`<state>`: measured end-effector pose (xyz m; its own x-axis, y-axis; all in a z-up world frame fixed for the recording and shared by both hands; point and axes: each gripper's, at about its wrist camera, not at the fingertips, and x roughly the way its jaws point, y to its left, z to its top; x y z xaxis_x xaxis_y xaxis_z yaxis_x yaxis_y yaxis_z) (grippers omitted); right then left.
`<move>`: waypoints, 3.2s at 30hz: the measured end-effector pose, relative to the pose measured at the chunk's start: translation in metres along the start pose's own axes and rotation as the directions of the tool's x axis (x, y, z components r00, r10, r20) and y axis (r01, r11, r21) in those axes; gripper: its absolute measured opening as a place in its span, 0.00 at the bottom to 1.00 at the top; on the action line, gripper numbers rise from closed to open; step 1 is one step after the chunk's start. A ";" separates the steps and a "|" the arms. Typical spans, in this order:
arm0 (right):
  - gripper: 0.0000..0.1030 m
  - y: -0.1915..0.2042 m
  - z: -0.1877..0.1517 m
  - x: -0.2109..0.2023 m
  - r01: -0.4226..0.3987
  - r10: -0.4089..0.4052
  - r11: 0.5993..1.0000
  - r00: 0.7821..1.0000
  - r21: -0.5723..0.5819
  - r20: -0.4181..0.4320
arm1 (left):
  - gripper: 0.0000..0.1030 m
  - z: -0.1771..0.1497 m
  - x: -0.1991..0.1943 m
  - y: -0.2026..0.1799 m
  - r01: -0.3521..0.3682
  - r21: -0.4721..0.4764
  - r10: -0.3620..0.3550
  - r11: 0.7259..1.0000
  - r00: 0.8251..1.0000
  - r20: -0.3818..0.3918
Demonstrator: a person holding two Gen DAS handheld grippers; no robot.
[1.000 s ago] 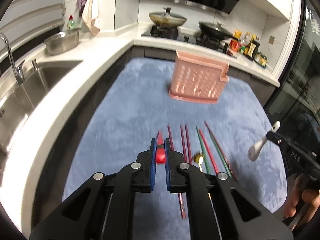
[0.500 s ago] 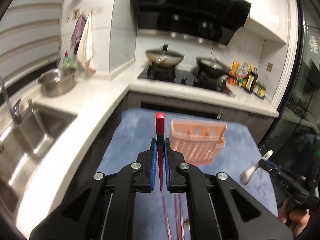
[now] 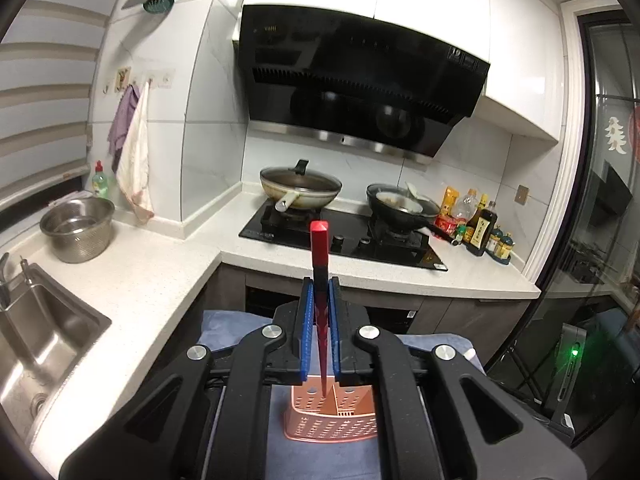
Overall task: Organize utensils
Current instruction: 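Lower the chopstick into the pink holder with the left tool while the right tool drops the spoon in, then move both tools back down to the remaining chopsticks on the cloth, then grasp a dark red chopstick with the left tool while the right tool grasps a red chopstick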
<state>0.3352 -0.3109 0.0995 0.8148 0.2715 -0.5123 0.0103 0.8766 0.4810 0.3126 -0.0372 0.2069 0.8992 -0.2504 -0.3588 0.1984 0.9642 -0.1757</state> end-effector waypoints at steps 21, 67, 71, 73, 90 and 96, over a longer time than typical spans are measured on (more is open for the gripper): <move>0.16 -0.024 -0.029 0.063 0.096 -0.097 0.995 0.990 -0.014 -0.104 | 0.21 -0.055 0.080 0.023 -0.081 -0.007 0.079 0.997 0.985 -0.154; 0.25 -0.032 -0.303 -0.138 0.274 -0.305 0.951 0.901 -0.141 -0.308 | 0.53 -0.338 -0.099 0.047 -0.102 0.040 0.105 0.994 0.791 -0.603; 0.25 -0.031 -0.302 -0.141 0.277 -0.305 0.951 0.904 -0.134 -0.299 | 0.53 -0.349 -0.100 0.045 -0.089 0.032 0.090 0.995 0.776 -0.625; 0.25 -0.031 -0.302 -0.141 0.277 -0.305 0.952 0.905 -0.133 -0.297 | 0.53 -0.353 -0.099 0.044 -0.086 0.023 0.081 0.996 0.769 -0.634; 0.26 -0.033 -0.307 -0.140 0.284 -0.309 0.951 0.897 -0.123 -0.318 | 0.53 -0.373 -0.088 0.036 -0.075 0.060 0.095 0.995 0.745 -0.660; 0.26 -0.032 -0.308 -0.138 0.280 -0.307 0.951 0.894 -0.129 -0.325 | 0.54 -0.375 -0.085 0.034 -0.071 0.069 0.099 0.995 0.743 -0.662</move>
<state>0.0438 -0.2541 -0.0637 0.5374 0.1022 -0.8371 0.1631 0.9613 0.2222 0.0966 -0.0160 -0.1123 0.4299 -0.1482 -0.8906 0.1611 0.9832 -0.0859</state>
